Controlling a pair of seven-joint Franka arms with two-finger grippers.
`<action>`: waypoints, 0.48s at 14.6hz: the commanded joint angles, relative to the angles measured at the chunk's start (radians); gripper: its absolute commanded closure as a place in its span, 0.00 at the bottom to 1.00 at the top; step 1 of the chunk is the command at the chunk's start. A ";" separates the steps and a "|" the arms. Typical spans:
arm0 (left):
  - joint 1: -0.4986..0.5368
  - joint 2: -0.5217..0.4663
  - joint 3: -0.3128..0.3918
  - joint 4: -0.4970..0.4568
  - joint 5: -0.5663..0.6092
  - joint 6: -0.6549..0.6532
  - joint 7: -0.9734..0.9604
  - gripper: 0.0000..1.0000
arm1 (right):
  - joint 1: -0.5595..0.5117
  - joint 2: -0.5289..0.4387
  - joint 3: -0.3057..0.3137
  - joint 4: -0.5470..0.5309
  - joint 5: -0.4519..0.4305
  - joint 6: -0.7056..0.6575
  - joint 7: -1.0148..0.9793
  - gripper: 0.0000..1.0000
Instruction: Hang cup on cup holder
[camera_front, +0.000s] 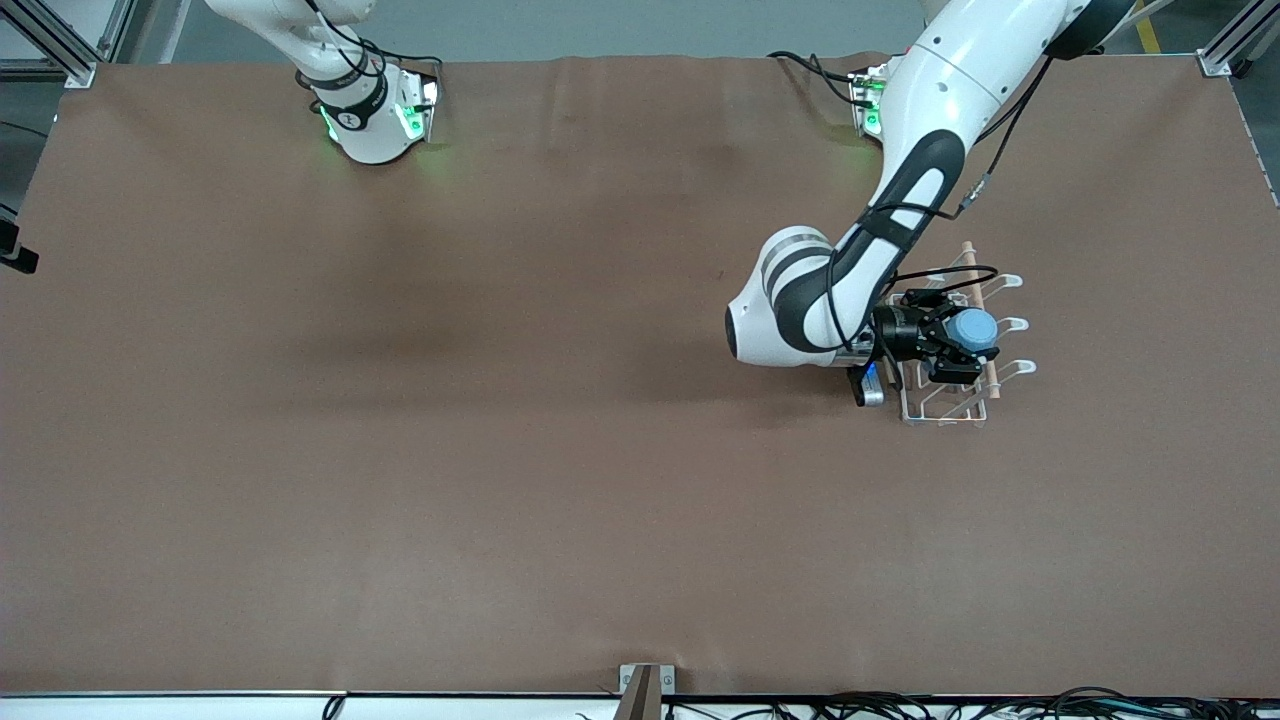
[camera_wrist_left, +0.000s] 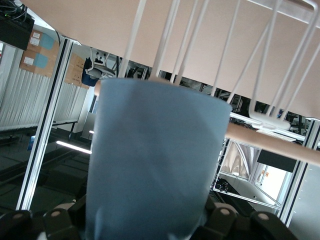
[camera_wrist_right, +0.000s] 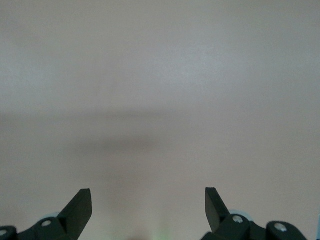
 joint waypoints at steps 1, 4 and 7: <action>0.007 0.023 -0.005 0.007 0.025 -0.004 -0.029 0.79 | -0.020 -0.096 0.062 -0.126 -0.026 0.058 0.116 0.00; 0.018 0.025 -0.007 0.019 0.020 0.010 -0.055 0.01 | -0.023 -0.173 0.091 -0.248 -0.066 0.121 0.160 0.00; 0.033 0.025 -0.008 0.025 0.000 0.023 -0.147 0.00 | -0.016 -0.170 0.082 -0.251 -0.064 0.114 0.157 0.00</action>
